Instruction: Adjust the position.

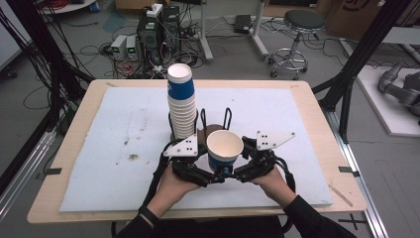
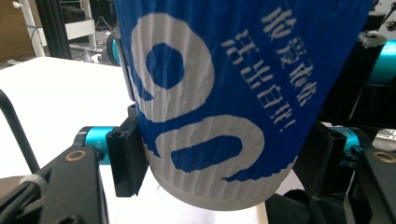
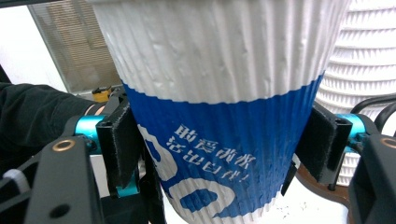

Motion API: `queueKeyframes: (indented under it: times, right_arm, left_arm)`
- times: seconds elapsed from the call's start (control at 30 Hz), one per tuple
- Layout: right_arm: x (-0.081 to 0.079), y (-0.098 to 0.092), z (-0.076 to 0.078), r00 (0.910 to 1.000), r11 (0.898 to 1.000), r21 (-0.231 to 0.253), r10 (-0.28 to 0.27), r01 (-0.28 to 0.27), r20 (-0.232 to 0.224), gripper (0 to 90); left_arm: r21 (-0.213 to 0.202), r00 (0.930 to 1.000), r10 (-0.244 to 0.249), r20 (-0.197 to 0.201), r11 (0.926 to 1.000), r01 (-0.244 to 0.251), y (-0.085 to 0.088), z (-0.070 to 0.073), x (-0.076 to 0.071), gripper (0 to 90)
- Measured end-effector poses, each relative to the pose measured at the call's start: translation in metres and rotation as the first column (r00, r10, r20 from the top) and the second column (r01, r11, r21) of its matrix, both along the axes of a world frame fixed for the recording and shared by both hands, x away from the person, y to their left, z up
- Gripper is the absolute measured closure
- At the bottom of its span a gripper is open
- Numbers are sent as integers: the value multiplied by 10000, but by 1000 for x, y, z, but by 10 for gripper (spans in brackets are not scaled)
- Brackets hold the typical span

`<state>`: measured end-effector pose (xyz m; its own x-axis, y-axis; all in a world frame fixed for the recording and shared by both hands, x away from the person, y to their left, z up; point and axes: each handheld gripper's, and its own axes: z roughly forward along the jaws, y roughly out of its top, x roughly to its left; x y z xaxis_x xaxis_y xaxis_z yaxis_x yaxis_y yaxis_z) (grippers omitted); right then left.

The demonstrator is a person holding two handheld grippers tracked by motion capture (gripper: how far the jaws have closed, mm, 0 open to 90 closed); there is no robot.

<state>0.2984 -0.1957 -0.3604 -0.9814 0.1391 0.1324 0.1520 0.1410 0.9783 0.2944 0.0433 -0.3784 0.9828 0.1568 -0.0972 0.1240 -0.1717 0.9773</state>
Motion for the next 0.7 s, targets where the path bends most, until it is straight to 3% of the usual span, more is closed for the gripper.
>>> queueKeyframes:
  times: [0.33,0.53,0.7]
  right_arm:
    - [-2,0,5,9999,9999,-49,-128,128,91,153]
    - [-2,-2,7,9999,9997,193,-114,113,49,155]
    - [-3,-3,8,9998,9997,240,-5,0,196,221]
  left_arm:
    - [150,9999,-148,50,9998,147,0,-2,1,303]
    - [269,9995,-324,7,9991,324,-4,-4,0,303]
    - [243,9994,-328,49,9992,327,-4,-5,0,300]
